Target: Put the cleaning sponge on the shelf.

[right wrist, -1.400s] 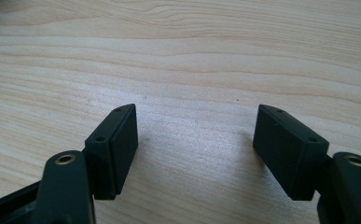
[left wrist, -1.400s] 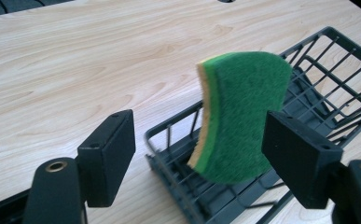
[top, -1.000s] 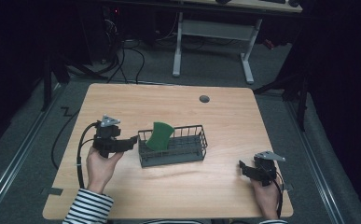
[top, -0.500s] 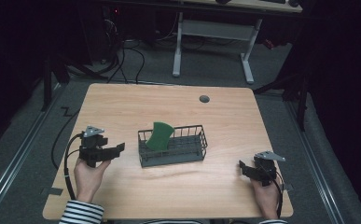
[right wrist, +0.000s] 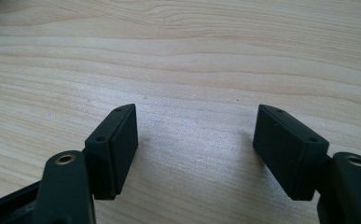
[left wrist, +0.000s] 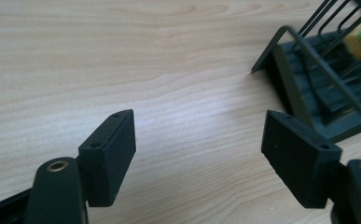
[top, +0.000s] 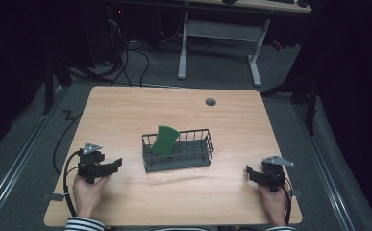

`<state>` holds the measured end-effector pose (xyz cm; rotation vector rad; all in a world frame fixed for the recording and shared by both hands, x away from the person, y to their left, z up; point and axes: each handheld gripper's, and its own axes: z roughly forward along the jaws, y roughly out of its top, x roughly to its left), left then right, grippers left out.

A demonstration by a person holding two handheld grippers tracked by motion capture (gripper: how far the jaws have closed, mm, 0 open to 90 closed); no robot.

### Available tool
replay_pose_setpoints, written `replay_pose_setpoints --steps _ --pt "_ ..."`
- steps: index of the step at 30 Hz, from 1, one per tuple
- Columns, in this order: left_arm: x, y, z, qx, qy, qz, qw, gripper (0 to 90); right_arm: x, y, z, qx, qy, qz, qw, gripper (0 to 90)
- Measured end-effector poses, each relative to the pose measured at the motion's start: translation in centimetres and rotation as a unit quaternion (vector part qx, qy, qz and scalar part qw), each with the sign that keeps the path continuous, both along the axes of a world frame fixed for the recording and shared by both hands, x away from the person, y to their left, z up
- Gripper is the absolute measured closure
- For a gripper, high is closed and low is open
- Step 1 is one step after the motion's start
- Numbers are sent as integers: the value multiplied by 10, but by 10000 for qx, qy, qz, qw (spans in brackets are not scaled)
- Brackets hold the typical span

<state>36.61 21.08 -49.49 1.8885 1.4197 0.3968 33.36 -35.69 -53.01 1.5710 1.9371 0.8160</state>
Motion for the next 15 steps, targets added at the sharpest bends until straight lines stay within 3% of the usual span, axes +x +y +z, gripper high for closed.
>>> replay_pose_setpoints --steps 5,8,9,12,15 --pt "0 -1 -19 215 32 61 9997 261 0 0 0 1 2 0 10000 308" --pt "-1 -2 -36 484 -124 177 9986 257 0 0 0 1 1 -1 10000 308" --pt "-1 -2 -36 484 -124 177 9986 255 0 0 0 1 1 -1 10000 308" --pt "-4 -5 -42 728 -422 247 9961 255 0 0 0 0 1 0 10000 308" --pt "-4 -6 -42 730 -412 282 9961 247 0 0 0 -1 0 0 10000 308"
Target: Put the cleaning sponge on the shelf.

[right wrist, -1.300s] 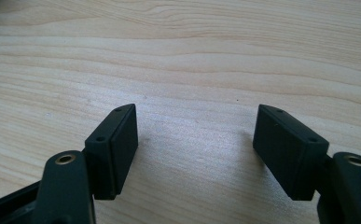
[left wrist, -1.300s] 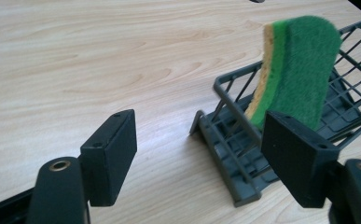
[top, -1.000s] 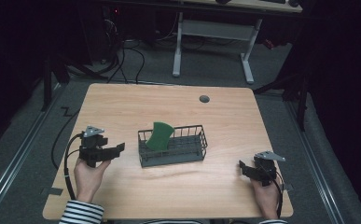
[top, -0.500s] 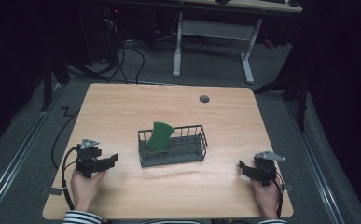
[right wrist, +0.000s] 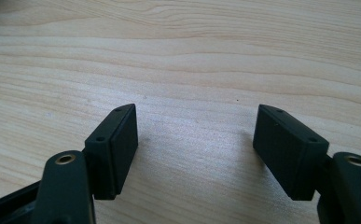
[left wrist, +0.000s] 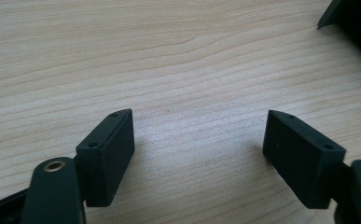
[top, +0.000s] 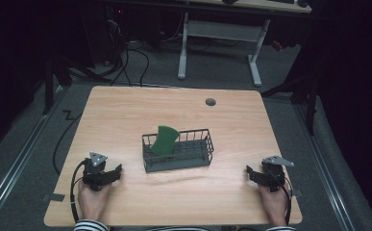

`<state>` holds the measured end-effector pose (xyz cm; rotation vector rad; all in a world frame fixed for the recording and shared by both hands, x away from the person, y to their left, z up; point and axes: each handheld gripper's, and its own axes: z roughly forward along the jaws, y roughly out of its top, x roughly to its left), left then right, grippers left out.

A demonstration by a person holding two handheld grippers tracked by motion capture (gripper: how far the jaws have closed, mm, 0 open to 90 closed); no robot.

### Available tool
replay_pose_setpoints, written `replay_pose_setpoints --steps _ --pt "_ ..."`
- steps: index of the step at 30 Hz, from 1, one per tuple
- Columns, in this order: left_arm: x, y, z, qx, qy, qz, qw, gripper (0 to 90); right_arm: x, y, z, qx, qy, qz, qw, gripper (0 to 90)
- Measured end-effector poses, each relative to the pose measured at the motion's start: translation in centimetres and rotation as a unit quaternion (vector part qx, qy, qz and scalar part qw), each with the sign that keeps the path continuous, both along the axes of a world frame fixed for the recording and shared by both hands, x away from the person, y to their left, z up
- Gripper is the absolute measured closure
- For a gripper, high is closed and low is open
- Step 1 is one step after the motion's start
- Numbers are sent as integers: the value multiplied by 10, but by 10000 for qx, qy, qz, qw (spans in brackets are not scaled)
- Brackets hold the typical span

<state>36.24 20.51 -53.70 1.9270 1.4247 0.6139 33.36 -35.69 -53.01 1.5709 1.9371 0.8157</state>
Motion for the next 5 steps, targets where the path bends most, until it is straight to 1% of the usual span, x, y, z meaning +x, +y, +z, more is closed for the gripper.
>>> replay_pose_setpoints --steps 5 --pt "0 0 0 -13 17 -30 10000 234 0 0 0 5 3 -5 10000 308"
